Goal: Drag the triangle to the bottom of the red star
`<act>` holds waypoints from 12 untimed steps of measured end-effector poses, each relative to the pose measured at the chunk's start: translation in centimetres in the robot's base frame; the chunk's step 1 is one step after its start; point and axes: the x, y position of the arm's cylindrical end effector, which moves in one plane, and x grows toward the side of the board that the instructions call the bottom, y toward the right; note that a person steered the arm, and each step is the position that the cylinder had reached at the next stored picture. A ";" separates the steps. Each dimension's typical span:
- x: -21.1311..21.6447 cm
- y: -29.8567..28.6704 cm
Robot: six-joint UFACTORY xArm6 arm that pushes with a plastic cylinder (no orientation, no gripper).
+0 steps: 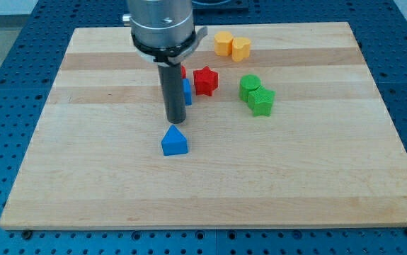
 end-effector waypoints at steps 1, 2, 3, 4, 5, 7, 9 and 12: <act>1.1 -1.6; 4.9 -1.7; 8.9 -1.7; 10.8 -1.7; 10.4 -0.5; 7.1 1.7; 6.4 0.2; 5.0 -1.8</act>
